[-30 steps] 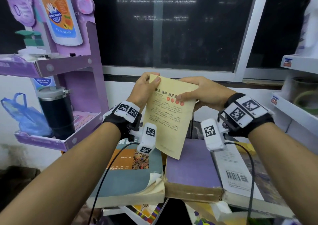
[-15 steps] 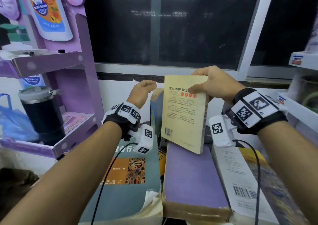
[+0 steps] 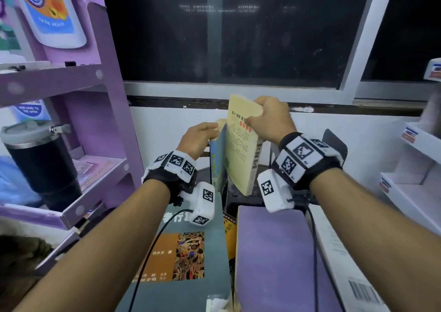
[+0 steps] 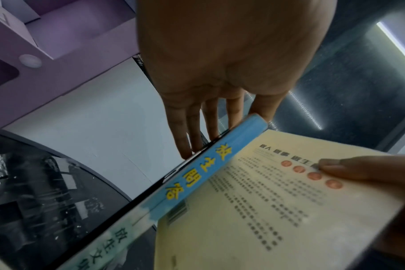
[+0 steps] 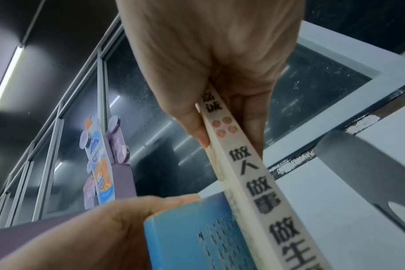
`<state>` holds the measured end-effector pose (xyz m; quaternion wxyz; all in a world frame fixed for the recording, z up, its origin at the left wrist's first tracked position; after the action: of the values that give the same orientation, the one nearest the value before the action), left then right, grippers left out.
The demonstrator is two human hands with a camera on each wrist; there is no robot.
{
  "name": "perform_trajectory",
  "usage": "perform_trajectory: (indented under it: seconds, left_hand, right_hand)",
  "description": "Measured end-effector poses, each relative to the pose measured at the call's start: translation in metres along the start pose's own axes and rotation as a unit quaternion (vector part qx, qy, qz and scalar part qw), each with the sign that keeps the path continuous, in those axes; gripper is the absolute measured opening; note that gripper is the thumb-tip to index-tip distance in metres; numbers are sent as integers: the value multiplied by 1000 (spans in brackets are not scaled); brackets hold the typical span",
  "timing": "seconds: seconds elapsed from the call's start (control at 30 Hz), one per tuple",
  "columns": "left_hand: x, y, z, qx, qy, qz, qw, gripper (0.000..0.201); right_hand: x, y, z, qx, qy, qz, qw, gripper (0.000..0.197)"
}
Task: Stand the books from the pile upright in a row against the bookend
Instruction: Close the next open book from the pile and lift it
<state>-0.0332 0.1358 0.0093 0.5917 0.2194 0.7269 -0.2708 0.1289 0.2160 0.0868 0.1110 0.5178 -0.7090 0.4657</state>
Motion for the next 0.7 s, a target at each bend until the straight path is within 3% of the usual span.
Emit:
perform_trajectory:
  seconds: [0.1, 0.37, 0.6, 0.7]
  left_hand:
    - [4, -5, -2, 1, -26, 27, 999, 30]
    - [5, -7, -3, -2, -9, 39, 999, 34]
    - [8, -7, -5, 4, -13, 53, 998, 35]
    - [7, -8, -4, 7, -12, 57, 998, 34]
  right_hand:
    - [-4, 23, -1, 10, -6, 26, 1000, 23]
    - [-16, 67, 0, 53, 9, 44, 998, 27]
    - [-19, 85, 8, 100, -7, 46, 994, 32]
    - [-15, 85, 11, 128, -28, 40, 991, 25]
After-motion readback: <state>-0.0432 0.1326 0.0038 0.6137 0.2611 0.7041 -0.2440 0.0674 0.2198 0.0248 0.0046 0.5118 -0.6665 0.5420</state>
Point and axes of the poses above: each hand's wrist, its own z-axis away from the middle knuckle, its own y-axis out of the palm, x = y × z, the point moved 6 cm from there along -z, towards the middle knuckle, and after that the axes turned 11 degrees about -x, right-handed, at the moved point
